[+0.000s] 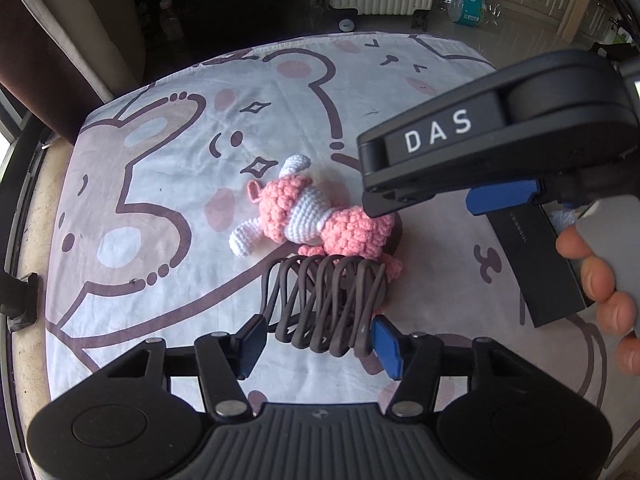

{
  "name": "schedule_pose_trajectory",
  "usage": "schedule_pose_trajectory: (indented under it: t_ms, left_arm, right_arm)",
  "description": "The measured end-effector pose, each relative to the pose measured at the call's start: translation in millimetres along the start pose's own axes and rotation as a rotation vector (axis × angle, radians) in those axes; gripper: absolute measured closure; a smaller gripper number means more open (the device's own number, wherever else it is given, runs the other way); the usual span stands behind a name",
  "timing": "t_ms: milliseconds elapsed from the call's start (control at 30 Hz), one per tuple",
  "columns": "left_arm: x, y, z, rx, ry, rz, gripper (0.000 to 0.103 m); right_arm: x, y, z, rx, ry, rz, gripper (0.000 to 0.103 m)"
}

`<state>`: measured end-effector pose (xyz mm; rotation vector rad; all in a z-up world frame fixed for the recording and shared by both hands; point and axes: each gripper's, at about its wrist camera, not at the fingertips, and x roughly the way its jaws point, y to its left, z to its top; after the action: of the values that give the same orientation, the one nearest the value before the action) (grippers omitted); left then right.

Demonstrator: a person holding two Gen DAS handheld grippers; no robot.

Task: Organize objects
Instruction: 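Close the left tool on the brown claw clip while the right tool closes on the pink doll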

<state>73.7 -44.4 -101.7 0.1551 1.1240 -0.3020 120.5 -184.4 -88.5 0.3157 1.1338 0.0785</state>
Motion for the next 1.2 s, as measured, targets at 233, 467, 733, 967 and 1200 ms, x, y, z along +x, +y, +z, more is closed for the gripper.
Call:
schedule_pose_trajectory:
  t_ms: [233, 467, 733, 967, 1200]
  left_arm:
    - [0, 16, -1, -0.064, -0.003, -0.013, 0.073]
    - [-2, 40, -2, -0.190, 0.005, -0.054, 0.087]
    - [-3, 45, -9, -0.216, 0.049, -0.135, 0.088]
    - [-13, 41, -11, -0.224, 0.046, -0.206, 0.089]
    - [-23, 27, -16, -0.190, 0.076, -0.245, 0.089]
  right_arm:
    - [19, -11, -2, 0.117, 0.044, 0.077, 0.040]
    - [32, -2, -4, 0.122, 0.067, 0.091, 0.049]
    - [38, 8, -6, 0.078, 0.082, 0.089, 0.076]
    - [23, 6, -9, 0.034, 0.070, 0.104, 0.084]
    - [3, -7, -19, 0.020, 0.084, 0.078, 0.085]
